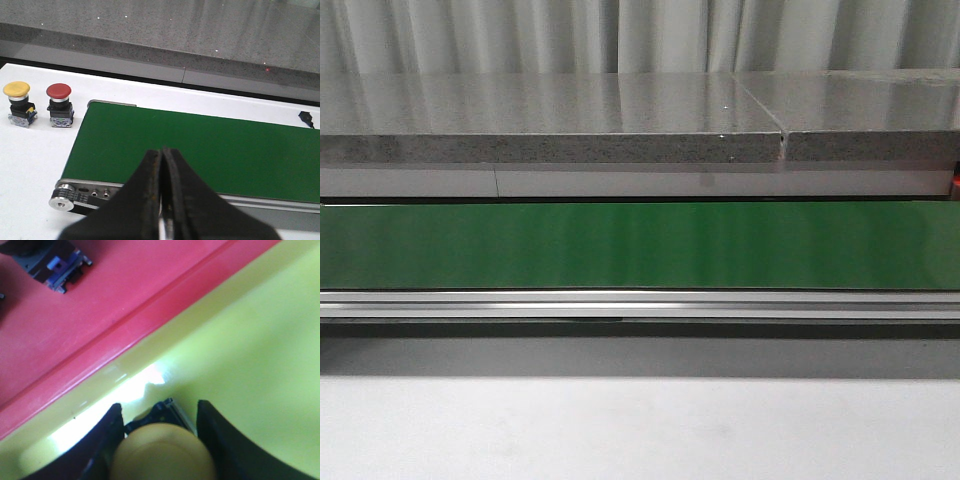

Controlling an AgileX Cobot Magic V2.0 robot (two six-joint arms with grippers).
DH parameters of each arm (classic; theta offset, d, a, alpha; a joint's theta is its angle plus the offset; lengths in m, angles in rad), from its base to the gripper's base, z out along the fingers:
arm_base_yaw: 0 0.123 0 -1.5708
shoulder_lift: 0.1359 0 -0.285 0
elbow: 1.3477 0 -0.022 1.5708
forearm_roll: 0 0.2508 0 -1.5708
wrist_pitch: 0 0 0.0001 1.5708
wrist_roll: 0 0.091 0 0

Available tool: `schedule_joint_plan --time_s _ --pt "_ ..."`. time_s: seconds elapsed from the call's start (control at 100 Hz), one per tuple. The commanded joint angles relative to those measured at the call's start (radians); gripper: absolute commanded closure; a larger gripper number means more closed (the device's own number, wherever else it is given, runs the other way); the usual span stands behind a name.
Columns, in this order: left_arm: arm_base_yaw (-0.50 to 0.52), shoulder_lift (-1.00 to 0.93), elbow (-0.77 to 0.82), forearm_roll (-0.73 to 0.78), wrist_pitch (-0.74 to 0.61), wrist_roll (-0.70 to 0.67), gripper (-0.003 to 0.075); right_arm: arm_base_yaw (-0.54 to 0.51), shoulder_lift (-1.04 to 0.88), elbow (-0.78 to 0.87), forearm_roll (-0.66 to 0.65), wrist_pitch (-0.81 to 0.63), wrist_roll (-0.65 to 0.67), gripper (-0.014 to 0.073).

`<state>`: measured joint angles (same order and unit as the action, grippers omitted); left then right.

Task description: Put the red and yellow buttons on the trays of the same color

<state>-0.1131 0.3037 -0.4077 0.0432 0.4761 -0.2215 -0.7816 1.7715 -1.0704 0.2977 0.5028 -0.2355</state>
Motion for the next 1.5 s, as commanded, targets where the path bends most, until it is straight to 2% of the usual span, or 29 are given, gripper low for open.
schedule_joint_plan --time_s 0.0,0.24,0.45,0.65,1.0,1.21,1.49 --pt "-0.007 0.007 -0.028 -0.005 -0.079 -0.002 0.0739 -0.008 -0.044 -0.031 0.011 -0.02 0.0 0.0462" --pt "-0.007 0.007 -0.028 -0.005 -0.079 -0.002 0.0739 -0.008 -0.044 -0.031 0.011 -0.02 0.0 0.0186" --pt "-0.007 0.007 -0.028 -0.005 -0.079 -0.002 0.0739 -0.008 -0.044 -0.031 0.011 -0.021 0.0 0.0024" --pt "-0.007 0.007 -0.028 -0.005 -0.079 -0.002 0.0739 -0.008 -0.062 -0.031 0.01 -0.041 0.0 0.001" --pt "-0.007 0.007 -0.028 -0.005 -0.079 -0.002 0.0739 0.016 -0.231 -0.032 0.061 -0.131 0.0 0.001" --pt "-0.007 0.007 -0.028 -0.005 -0.079 -0.002 0.0739 0.138 -0.328 -0.032 0.063 -0.16 -0.001 0.001" --pt "-0.007 0.007 -0.028 -0.005 -0.079 -0.002 0.0739 0.388 -0.467 -0.031 0.063 -0.147 -0.054 0.001"
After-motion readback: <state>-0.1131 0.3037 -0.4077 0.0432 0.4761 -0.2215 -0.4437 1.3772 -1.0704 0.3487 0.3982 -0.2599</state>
